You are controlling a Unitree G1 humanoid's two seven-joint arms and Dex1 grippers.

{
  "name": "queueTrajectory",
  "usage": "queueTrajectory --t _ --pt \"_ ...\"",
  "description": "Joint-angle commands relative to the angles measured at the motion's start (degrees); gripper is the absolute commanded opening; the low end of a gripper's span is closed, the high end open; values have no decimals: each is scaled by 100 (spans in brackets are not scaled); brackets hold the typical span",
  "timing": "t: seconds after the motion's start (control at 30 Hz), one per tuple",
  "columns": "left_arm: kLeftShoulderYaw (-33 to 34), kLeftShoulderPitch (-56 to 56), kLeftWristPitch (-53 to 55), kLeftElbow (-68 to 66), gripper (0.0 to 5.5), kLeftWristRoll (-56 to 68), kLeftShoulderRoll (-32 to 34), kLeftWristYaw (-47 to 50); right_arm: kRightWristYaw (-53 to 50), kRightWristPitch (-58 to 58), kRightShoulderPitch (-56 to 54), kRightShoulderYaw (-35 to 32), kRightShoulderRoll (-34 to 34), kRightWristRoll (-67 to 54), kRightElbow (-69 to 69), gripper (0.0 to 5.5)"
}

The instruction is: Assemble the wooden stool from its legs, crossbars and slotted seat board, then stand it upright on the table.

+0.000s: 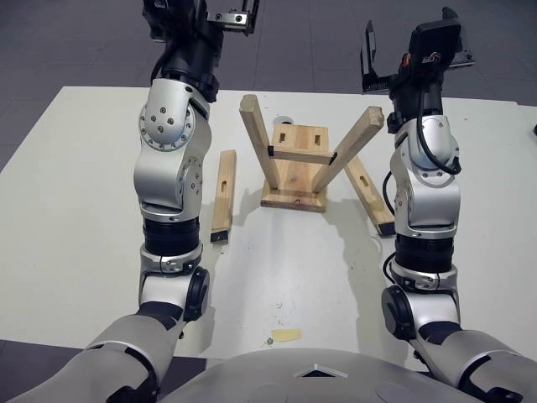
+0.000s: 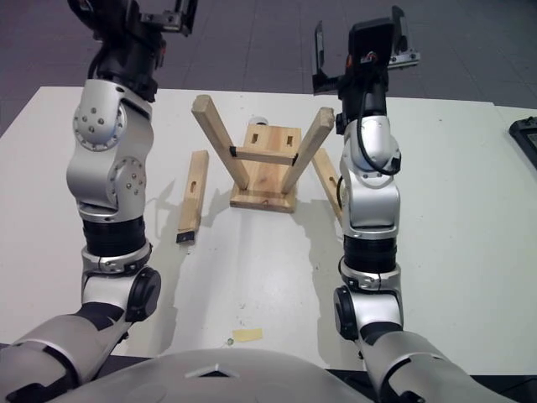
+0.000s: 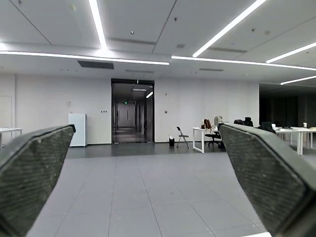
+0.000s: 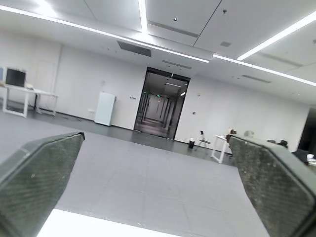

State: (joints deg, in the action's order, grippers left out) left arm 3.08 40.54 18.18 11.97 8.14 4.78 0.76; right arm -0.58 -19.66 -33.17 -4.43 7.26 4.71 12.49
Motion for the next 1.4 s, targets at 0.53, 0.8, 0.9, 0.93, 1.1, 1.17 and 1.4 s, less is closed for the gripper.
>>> queueTrajectory --t 0.53,0.8,0.9,0.93,1.1,1.17,1.4 --pt "-1179 -2123 2676 1963 538 79 492 -706 107 -2185 1273 -35 496 -35 1140 540" --pt "-1114 -2143 2865 1449 538 -401 586 -459 -37 -2185 1177 442 350 307 1128 540" --pt "-832 -2094 2759 1214 538 -533 325 -100 -193 -2029 1307 727 425 689 943 540" --pt "-764 -2107 2686 1197 538 -583 236 25 -262 -2018 1327 751 422 781 878 540" --pt "385 -2404 2234 1554 538 -658 -562 1207 -1172 -2433 1250 -575 168 815 466 540" --pt "499 -2503 2188 1702 538 -626 -504 1154 -1283 -2655 1208 -1071 251 725 301 540" --pt "-1739 -2945 2621 2222 538 265 495 -1359 694 -3112 1391 509 299 -377 1524 540"
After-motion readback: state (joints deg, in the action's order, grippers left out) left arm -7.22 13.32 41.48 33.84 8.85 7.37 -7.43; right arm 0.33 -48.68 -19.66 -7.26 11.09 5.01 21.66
